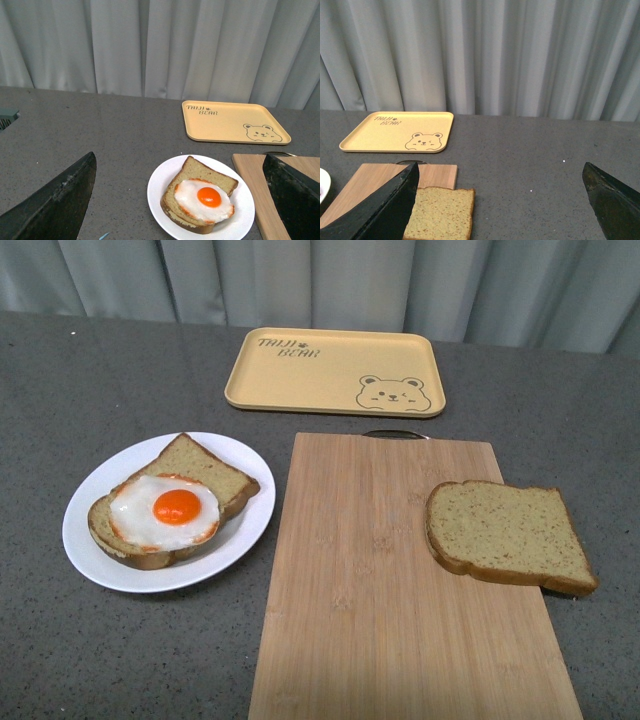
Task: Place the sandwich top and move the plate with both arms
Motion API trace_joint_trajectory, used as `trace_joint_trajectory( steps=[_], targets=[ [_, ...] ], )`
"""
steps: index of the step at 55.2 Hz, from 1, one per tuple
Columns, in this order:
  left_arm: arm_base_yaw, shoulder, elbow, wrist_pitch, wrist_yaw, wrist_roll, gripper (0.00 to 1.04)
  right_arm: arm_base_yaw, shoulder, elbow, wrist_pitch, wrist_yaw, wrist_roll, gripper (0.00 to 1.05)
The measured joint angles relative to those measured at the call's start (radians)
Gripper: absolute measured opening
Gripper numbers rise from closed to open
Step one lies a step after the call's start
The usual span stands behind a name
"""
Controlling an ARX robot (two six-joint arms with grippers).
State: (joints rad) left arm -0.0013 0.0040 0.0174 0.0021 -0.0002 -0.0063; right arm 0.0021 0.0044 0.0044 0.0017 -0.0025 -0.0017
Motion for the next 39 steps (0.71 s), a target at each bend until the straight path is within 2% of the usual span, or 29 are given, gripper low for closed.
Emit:
trace_joint_trajectory(
  steps=[39],
  targets=[
    [0.0,0.0,0.0,0.0,0.0,0.0,0.98,0.0,0.0,0.0,0.0,0.0,0.0,0.95]
  ],
)
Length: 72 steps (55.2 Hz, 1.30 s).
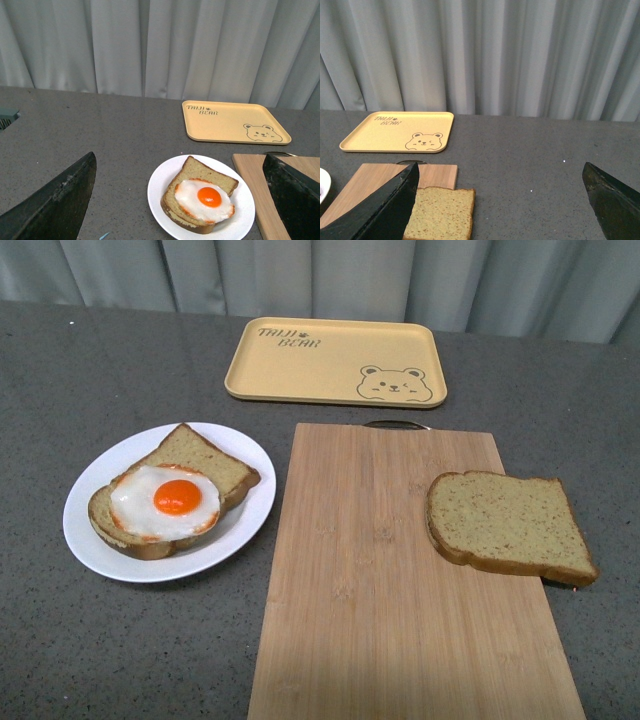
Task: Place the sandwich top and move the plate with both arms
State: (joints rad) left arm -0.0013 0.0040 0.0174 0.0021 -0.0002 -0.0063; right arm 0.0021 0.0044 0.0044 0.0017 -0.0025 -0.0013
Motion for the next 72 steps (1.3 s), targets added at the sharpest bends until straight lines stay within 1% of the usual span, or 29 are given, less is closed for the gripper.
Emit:
trace_joint_trajectory(
  steps=[60,61,63,64,65,68,72],
  targets=[
    [0.0,0.0,0.0,0.0,0.0,0.0,0.98,0.0,0.0,0.0,0.0,0.001,-0.001,0.95],
    [0.0,0.0,0.0,0.0,0.0,0.0,0.98,0.017,0.009,0.0,0.003,0.06,-0.046,0.95],
    [0.0,0.0,0.0,0.0,0.0,0.0,0.98,0.041,0.045,0.003,0.021,0.145,-0.117,0.95],
    [0.0,0.0,0.0,0.0,0.0,0.0,0.98,0.045,0.066,0.006,0.031,0.175,-0.147,0.95],
    [0.0,0.0,0.0,0.0,-0.001,0.0,0.98,0.046,0.102,0.01,0.046,0.183,-0.192,0.95],
    [0.0,0.0,0.0,0.0,0.0,0.0,0.98,0.029,0.212,0.027,0.093,0.169,-0.245,0.95],
    [0.0,0.0,0.0,0.0,0.0,0.0,0.98,-0.027,0.418,0.065,0.187,0.082,-0.255,0.95]
  ],
)
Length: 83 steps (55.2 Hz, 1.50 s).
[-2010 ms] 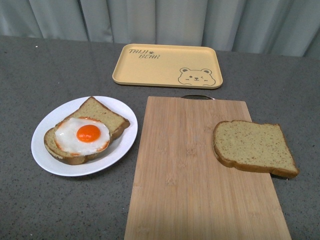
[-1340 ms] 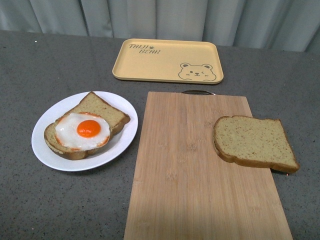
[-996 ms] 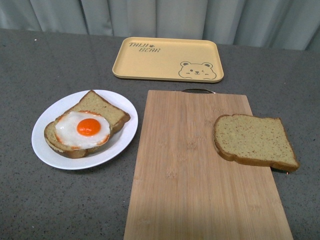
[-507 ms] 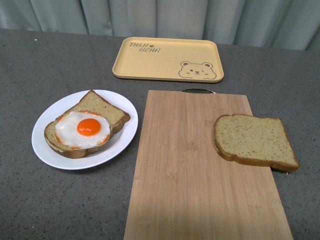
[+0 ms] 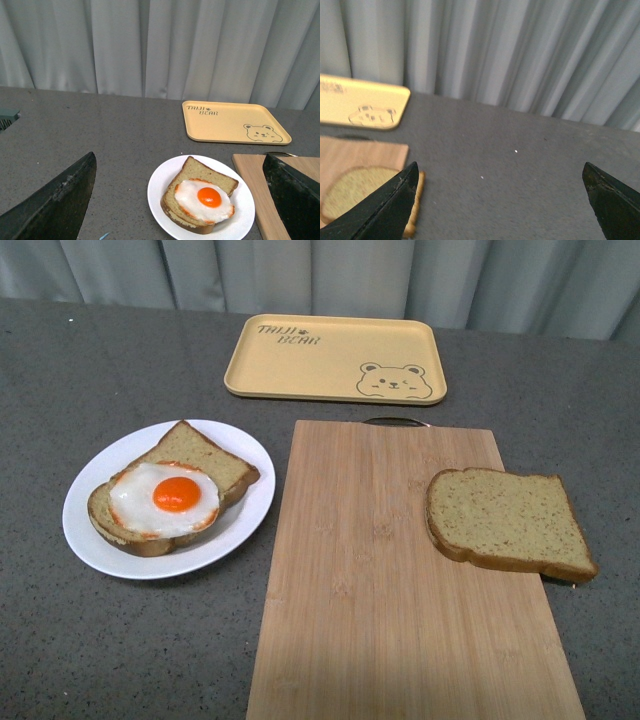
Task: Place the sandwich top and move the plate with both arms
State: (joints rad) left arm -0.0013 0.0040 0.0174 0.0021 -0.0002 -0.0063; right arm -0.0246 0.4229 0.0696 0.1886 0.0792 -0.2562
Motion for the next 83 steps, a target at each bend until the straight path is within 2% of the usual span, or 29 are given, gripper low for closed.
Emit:
trace_joint_trajectory(
  steps=[8,19,29,47,54,69,72,82,83],
  targets=[
    [0.0,0.0,0.0,0.0,0.0,0.0,0.98,-0.135,0.462,0.129,0.143,-0.195,0.087,0.95],
    [0.0,0.0,0.0,0.0,0.0,0.0,0.98,-0.233,0.986,0.347,0.122,-0.437,0.201,0.95],
    [0.0,0.0,0.0,0.0,0.0,0.0,0.98,-0.254,1.273,0.524,0.017,-0.567,0.251,0.95],
    [0.0,0.0,0.0,0.0,0.0,0.0,0.98,-0.213,1.529,0.721,-0.13,-0.668,0.29,0.95],
    [0.0,0.0,0.0,0.0,0.0,0.0,0.98,-0.192,1.602,0.761,-0.127,-0.726,0.335,0.95],
    [0.0,0.0,0.0,0.0,0.0,0.0,0.98,-0.133,1.707,0.825,-0.107,-0.769,0.45,0.95],
    [0.0,0.0,0.0,0.0,0.0,0.0,0.98,-0.126,1.717,0.83,-0.09,-0.769,0.469,0.89],
    [0.0,0.0,0.0,0.0,0.0,0.0,0.98,-0.116,1.749,0.85,-0.092,-0.756,0.52,0.61],
    [0.0,0.0,0.0,0.0,0.0,0.0,0.98,-0.116,1.75,0.852,-0.102,-0.752,0.525,0.55]
  ],
)
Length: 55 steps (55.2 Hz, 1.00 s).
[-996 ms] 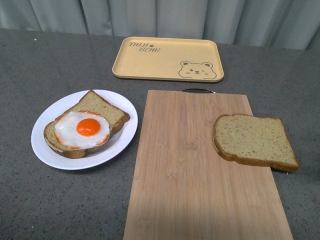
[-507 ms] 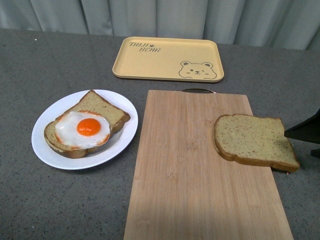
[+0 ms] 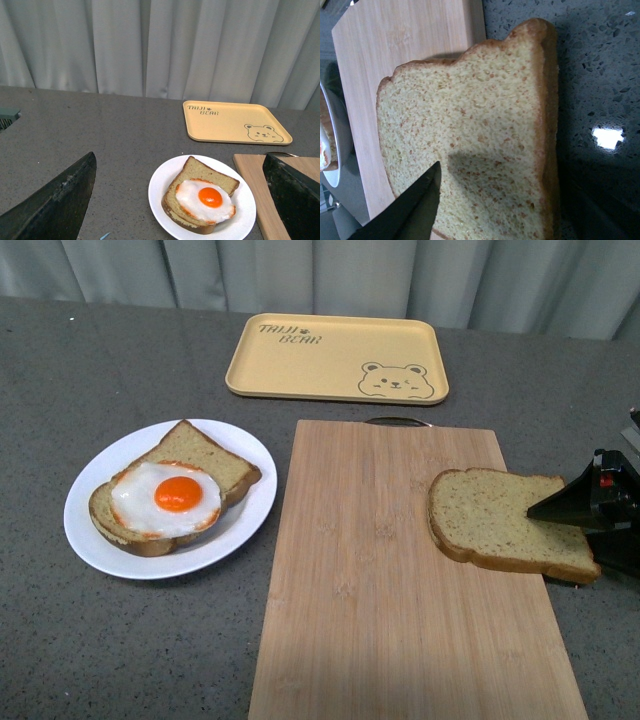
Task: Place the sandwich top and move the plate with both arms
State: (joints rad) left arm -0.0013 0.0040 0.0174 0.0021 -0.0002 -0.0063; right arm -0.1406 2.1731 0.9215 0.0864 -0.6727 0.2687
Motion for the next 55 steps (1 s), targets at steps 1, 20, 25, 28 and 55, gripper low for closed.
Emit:
trace_joint_trajectory(
  steps=[1,20,25,28,55],
  targets=[
    [0.0,0.0,0.0,0.0,0.0,0.0,0.98,0.0,0.0,0.001,-0.006,0.002,0.002,0.52],
    [0.0,0.0,0.0,0.0,0.0,0.0,0.98,-0.006,-0.14,-0.04,-0.029,-0.031,-0.038,0.03],
    [0.0,0.0,0.0,0.0,0.0,0.0,0.98,0.019,-0.211,-0.055,0.011,-0.098,-0.021,0.03],
    [0.0,0.0,0.0,0.0,0.0,0.0,0.98,0.043,-0.236,-0.057,0.047,-0.131,0.003,0.03],
    [0.0,0.0,0.0,0.0,0.0,0.0,0.98,0.493,-0.002,0.203,0.253,-0.171,0.317,0.03]
  ],
)
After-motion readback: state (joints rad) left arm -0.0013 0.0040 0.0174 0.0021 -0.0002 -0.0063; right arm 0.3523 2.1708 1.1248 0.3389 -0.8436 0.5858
